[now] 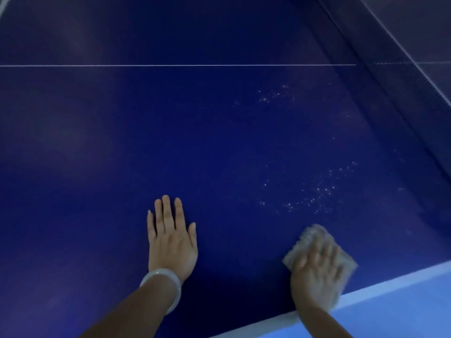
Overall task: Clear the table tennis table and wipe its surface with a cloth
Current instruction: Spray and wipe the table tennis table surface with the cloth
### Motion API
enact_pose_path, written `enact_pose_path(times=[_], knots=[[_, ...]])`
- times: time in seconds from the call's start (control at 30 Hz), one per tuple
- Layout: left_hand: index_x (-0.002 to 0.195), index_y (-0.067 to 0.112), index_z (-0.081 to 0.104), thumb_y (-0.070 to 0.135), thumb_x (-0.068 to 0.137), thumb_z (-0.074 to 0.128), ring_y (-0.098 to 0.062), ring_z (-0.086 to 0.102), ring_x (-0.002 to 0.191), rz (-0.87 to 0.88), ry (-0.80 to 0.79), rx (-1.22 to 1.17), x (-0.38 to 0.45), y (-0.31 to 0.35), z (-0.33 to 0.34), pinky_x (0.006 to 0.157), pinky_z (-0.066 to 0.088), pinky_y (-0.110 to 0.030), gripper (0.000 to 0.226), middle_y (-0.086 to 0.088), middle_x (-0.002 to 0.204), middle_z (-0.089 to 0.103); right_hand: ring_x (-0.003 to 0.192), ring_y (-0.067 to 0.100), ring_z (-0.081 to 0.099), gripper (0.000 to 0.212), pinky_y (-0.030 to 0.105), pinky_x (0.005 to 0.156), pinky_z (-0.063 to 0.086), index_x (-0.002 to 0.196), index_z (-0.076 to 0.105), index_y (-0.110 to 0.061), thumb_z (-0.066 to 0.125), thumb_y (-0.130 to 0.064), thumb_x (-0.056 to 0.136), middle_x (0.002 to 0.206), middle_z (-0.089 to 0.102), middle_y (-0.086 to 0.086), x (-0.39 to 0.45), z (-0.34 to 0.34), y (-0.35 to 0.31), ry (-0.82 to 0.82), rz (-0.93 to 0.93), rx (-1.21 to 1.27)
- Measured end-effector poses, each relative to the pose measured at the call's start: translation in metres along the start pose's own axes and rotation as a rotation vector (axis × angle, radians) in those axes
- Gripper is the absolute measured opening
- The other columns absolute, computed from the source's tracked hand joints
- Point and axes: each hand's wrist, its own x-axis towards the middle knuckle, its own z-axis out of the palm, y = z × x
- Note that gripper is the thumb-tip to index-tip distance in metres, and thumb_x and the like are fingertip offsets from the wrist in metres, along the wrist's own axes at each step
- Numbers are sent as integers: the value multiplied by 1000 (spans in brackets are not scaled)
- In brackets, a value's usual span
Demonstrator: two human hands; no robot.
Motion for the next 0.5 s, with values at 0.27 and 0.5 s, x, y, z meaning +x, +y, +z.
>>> enact_pose_path(times=[0.27,0.5], knots=[[151,2,25,42,100,15,-34,11,149,-15,6,14,-1,1,-1,120,15,-52,66,-21,159,17,151,18,-2,57,48,122,-1,156,1,-29,15,-38,101,164,1,-4,54,2,-33,-34,-923,-133],[152,3,23,42,100,15,-33,8,150,-11,21,-2,-1,1,1,120,13,-52,65,-20,160,15,151,22,-7,55,52,121,-1,150,-19,-28,4,-40,101,164,-8,4,43,1,-29,7,-74,70]])
